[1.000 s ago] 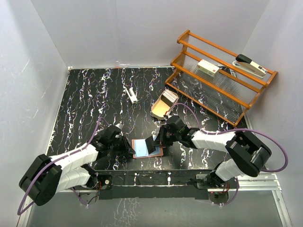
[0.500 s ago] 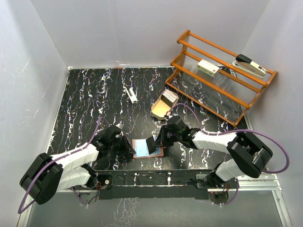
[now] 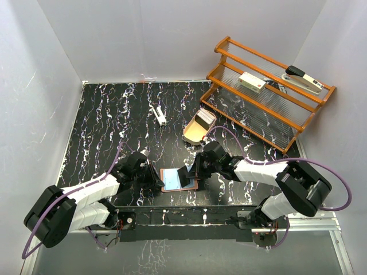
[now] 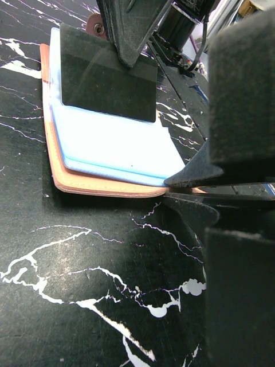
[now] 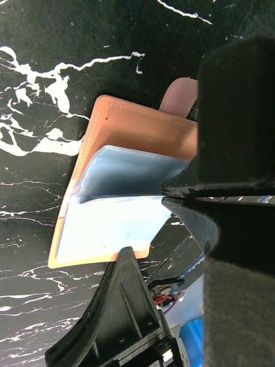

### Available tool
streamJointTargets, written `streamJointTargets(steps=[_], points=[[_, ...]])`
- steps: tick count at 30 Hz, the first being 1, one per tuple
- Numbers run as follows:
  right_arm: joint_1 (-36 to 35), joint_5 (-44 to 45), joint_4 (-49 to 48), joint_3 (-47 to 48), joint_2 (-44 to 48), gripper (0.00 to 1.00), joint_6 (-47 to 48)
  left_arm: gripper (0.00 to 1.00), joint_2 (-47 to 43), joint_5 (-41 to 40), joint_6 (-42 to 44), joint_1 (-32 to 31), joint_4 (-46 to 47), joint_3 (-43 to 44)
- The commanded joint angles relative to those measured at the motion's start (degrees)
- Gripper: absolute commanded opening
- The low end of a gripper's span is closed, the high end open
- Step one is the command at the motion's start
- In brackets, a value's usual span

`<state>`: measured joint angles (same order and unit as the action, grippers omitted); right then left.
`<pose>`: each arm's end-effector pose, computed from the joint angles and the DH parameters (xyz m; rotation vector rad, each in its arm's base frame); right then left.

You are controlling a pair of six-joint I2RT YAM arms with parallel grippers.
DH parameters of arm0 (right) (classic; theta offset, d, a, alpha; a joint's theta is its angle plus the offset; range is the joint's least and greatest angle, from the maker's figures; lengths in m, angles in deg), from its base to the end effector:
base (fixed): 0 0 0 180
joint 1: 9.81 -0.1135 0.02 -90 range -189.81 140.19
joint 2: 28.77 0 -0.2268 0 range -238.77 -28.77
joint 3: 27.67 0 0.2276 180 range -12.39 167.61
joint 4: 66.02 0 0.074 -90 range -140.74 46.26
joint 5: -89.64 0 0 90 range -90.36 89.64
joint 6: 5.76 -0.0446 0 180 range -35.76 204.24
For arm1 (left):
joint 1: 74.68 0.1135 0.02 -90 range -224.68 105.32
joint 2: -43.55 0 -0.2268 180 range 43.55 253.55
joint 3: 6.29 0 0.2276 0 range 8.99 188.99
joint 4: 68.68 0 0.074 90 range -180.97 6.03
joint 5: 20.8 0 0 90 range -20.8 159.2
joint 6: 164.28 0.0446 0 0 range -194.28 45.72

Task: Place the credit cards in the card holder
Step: Insert the credit card into the card holder.

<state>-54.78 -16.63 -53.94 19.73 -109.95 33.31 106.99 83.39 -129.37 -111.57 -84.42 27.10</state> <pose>0.1721 0.1896 0.1272 -0.0155 2.6375 1.0448 0.1513 -0.1272 0.1184 -0.2816 2.5901 -0.9851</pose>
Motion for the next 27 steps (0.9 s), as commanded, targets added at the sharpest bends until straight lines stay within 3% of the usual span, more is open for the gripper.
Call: streamJointTargets(steps=[1, 27], points=[[-0.16, -0.43, -2.34, -0.51, 0.75, 0.00, -0.03, 0.00, -0.35, -0.40, 0.70, -0.29, -2.22, 0.18], [-0.18, -0.76, -6.94, -2.98, -2.44, 0.02, -3.02, 0.00, -0.21, 0.57, 0.40, -0.30, -1.08, -0.19]])
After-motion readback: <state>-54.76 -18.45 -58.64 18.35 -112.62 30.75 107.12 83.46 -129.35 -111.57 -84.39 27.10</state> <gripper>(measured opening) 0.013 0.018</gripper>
